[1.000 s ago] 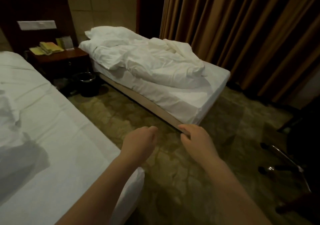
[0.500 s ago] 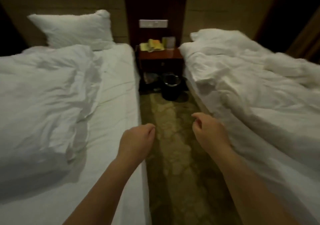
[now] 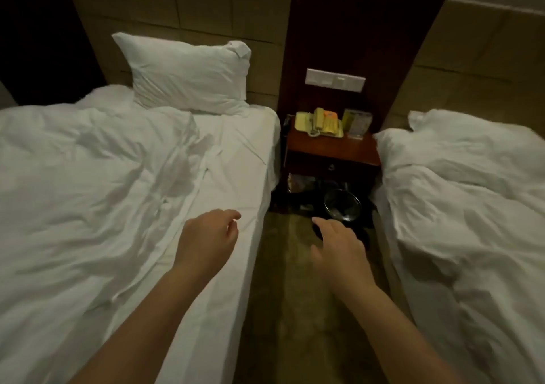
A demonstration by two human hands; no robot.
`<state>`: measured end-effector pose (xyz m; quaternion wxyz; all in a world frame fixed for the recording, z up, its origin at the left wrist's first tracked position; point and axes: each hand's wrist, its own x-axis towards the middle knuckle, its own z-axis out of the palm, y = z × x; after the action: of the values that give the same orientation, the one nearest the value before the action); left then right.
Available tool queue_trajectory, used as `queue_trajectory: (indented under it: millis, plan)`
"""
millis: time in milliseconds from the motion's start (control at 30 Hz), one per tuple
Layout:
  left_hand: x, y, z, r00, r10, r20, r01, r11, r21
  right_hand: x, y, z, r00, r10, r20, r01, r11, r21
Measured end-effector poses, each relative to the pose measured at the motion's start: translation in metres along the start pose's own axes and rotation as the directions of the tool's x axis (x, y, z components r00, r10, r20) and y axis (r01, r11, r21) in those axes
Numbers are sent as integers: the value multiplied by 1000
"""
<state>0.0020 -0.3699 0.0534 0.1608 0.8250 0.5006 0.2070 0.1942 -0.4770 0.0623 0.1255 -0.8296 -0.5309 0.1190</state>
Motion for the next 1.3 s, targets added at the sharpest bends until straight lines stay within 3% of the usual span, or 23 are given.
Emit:
queue_trajectory:
  millis: [133, 300, 467, 633, 900, 1067, 1167, 1300]
  plan:
    - [100, -18, 6, 994, -95, -45, 96, 995, 18, 133, -8, -6, 995, -76, 63, 77, 997, -22]
    - [211, -65, 36, 949, -283, -137, 294, 954, 66, 310, -44, 17, 957, -274, 96, 279, 959, -44]
    - [315, -91, 52, 871, -469, -148, 484, 869, 97, 464, -98, 30, 856, -475, 203, 497, 865, -69]
    - [392, -123, 60, 772, -609, -182, 627, 776, 63, 567, -154, 49, 765, -582, 276, 610, 792, -21]
    - [540, -217, 109, 668, -736, -110, 734, 676, -68, 723, -199, 109, 734, -550, 398, 607, 795, -21]
    - [589, -260, 129, 591, -802, -87, 801, 597, -56, 789, -240, 171, 686, -528, 501, 611, 792, -2]
    - [599, -276, 141, 524, -850, -46, 851, 525, -20, 810, -264, 210, 632, -564, 532, 671, 741, -11]
    - [617, -290, 158, 474, -880, -41, 880, 475, -20, 835, -291, 257, 475, -569, 671, 672, 727, 140]
